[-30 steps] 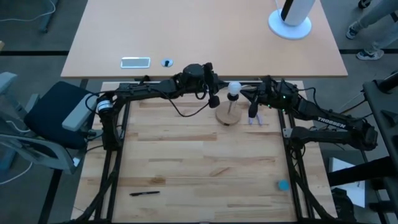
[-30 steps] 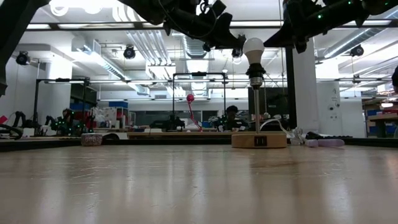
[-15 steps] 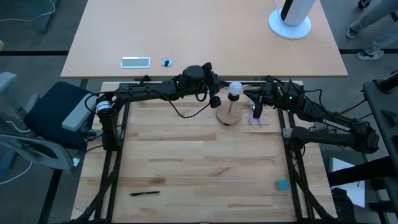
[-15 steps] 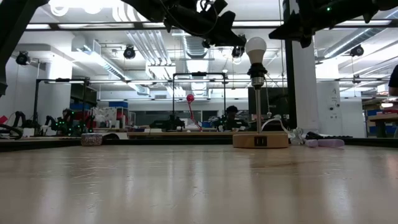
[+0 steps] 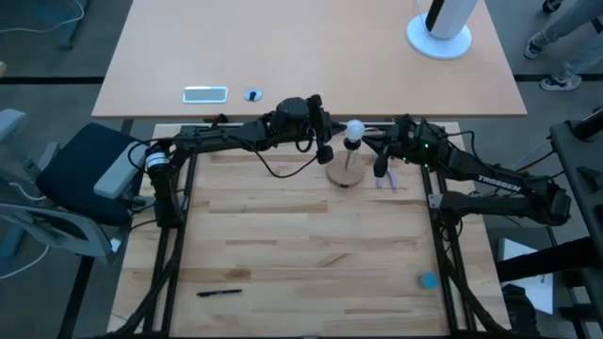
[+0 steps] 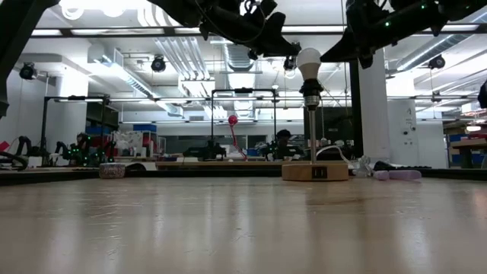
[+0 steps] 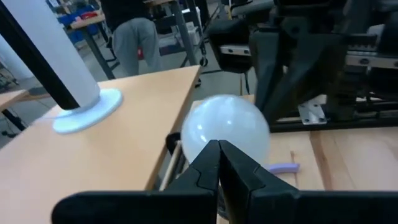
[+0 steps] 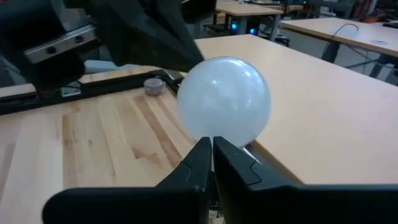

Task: Screw lightbulb
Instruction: Remove the lightbulb from the lamp

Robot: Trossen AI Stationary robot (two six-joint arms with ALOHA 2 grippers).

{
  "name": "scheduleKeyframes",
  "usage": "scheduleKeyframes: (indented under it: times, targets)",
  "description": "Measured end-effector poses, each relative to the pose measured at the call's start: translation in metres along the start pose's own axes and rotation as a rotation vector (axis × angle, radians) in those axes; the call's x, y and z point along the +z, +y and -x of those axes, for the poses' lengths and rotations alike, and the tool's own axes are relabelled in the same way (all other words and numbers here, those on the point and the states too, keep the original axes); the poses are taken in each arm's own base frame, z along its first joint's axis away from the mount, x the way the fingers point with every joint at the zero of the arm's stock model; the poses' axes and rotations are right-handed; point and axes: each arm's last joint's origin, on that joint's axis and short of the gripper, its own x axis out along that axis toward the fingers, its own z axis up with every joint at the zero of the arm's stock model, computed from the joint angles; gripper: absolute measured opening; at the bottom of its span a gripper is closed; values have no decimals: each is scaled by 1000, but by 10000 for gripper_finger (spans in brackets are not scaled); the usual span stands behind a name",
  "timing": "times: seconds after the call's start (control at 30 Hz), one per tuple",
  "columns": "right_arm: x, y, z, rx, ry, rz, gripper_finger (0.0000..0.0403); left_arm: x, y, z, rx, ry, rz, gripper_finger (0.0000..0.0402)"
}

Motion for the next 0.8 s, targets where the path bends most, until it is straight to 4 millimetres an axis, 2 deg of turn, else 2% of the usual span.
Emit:
scheduleKeyframes:
  times: [0.27,0.33,0.5,0.8]
  targets:
    - [3,-1,5,-46,-19,-2,13,1,-11,0,-124,-14,13,0]
    - [3,-1,8,-45,-21,-5,13,1,-13,0,-87,-1,3,0]
    - [6,0,15,0,-48,-27,13,5,-1,3,152,24,-29,0]
    - [4,0,5,1,-31,-27,13,-1,4,-4,174,11,-26,0]
